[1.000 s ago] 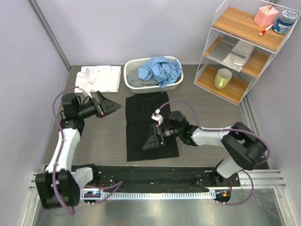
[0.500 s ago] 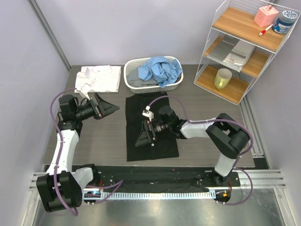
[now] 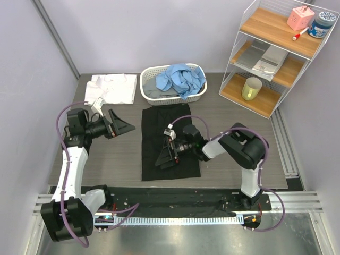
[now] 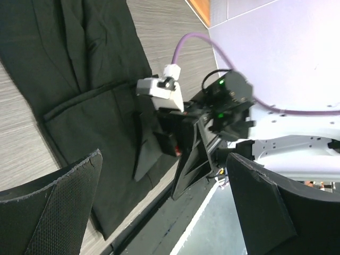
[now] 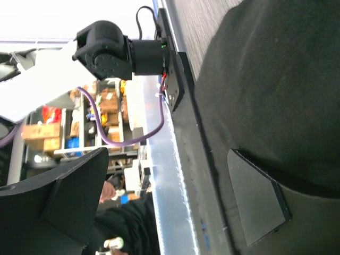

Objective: Fold and stack the long sleeve shirts
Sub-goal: Fold the shirt

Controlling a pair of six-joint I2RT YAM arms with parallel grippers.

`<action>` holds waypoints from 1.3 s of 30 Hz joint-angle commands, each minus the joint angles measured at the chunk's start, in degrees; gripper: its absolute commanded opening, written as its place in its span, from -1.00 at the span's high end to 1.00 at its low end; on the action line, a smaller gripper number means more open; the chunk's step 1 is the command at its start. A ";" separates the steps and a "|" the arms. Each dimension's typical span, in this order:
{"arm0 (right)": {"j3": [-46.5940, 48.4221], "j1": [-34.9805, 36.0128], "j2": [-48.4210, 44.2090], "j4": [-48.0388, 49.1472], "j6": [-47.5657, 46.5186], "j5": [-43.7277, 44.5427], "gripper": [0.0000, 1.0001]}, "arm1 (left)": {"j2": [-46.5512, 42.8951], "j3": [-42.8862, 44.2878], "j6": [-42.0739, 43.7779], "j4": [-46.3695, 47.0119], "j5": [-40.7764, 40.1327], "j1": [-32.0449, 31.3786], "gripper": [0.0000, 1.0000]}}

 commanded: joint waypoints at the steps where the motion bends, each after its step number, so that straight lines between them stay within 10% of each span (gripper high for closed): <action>1: 5.91 1.21 -12.35 -13.20 -5.07 4.71 -0.99 | -3.06 2.88 4.06 -4.25 -0.05 0.24 -0.99; 15: 10.68 1.91 5.99 -17.96 -15.62 8.93 -0.99 | -2.36 3.15 8.36 -7.50 -3.30 0.33 -0.99; 23: 13.50 4.19 -4.18 -20.96 -14.40 8.58 -0.99 | -3.07 3.85 8.98 -8.12 -3.12 0.24 -0.99; 39: 6.82 11.14 7.94 1.42 -4.48 5.95 -0.99 | -0.52 6.04 8.62 -7.41 -4.71 0.41 -0.99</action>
